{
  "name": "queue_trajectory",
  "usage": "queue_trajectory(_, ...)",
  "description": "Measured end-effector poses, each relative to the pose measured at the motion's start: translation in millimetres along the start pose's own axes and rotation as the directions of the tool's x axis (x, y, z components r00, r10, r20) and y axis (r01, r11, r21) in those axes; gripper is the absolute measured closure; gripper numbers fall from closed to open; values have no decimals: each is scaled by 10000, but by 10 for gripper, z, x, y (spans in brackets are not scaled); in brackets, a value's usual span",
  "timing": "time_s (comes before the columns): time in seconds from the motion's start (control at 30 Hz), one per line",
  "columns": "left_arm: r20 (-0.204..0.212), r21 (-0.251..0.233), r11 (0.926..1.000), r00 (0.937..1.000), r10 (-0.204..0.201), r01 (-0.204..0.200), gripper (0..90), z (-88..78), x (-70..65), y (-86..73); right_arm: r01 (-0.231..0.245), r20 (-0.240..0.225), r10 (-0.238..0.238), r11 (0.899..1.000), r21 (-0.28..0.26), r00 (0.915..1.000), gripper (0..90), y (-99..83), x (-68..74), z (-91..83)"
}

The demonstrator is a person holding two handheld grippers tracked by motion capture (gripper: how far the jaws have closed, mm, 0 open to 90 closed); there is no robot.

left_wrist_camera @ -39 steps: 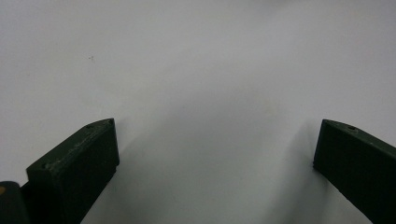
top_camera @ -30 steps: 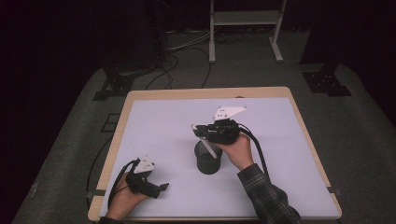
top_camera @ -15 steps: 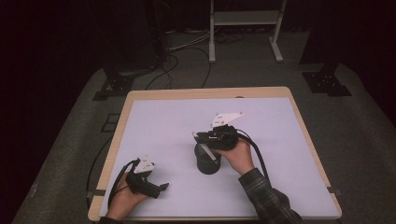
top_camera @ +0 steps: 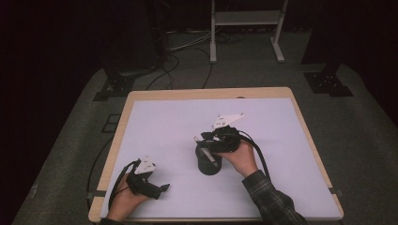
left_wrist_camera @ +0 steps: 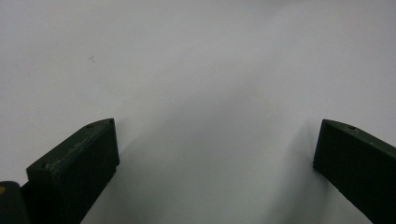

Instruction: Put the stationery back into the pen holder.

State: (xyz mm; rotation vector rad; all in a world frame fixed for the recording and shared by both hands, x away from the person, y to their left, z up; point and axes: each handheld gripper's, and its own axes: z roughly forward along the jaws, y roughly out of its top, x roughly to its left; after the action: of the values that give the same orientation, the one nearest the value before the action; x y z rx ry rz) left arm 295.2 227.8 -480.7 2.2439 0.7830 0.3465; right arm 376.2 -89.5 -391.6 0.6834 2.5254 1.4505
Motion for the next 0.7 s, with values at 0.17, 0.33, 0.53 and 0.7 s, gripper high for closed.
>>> queue_trajectory(0.17, 3, -9, 10000, 10000, 16, -16, 0, 0, 2, -2, -125, 318, 126, 9999, -32, 9994, 403, -48, -32, -139)
queue_trajectory(0.33, 8, 16, 10000, 10000, 42, -42, 0, -1, 3, -1, -326, 737, 313, 9993, 161, 9968, 294, -115, -89, -292)
queue_trajectory(0.53, 0, -61, 10000, 10000, -24, 24, 0, 4, -1, -3, -497, 1368, 445, 9982, 346, 9896, 184, -253, -150, -460)
queue_trajectory(0.7, 4, -53, 10000, 10000, -12, 12, 0, 3, 0, -2, -744, 1658, 678, 9967, 340, 9838, 148, -384, -195, -589)
